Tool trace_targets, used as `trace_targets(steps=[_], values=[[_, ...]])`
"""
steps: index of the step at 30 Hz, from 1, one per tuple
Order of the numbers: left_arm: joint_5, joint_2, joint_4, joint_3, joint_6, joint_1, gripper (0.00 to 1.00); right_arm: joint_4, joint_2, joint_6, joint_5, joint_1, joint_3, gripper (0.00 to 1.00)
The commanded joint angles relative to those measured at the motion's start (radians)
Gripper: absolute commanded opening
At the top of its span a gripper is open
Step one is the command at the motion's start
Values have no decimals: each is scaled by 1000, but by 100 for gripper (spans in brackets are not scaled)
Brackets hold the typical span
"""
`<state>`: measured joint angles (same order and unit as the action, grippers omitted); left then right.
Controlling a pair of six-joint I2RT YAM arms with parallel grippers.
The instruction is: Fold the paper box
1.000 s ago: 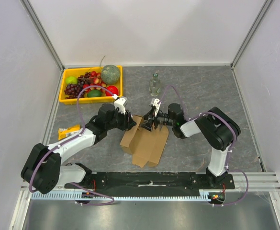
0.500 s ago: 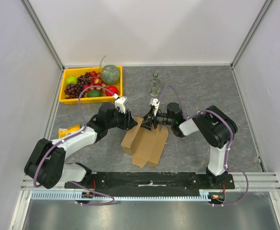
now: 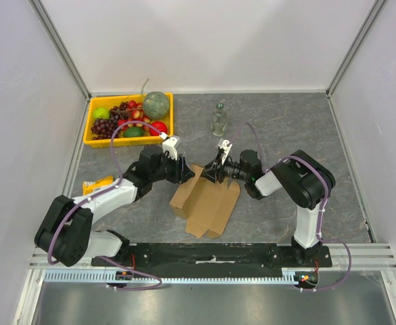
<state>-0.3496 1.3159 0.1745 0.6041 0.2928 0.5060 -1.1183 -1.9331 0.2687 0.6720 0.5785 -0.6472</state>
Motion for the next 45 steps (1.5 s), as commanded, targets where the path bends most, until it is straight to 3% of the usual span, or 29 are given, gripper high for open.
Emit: trace_targets(steps=[1, 9, 30, 45], values=[[-28, 8, 31, 6, 20, -3, 48, -175, -20, 67, -77, 4, 35, 38], [-52, 25, 31, 10, 22, -4, 47, -256, -35, 58, -193, 55, 72, 42], [-75, 36, 37, 6, 25, -3, 47, -477, -112, 47, -443, 161, 127, 38], [-77, 31, 39, -9, 29, -1, 47, -561, -121, 79, -479, 184, 116, 40]])
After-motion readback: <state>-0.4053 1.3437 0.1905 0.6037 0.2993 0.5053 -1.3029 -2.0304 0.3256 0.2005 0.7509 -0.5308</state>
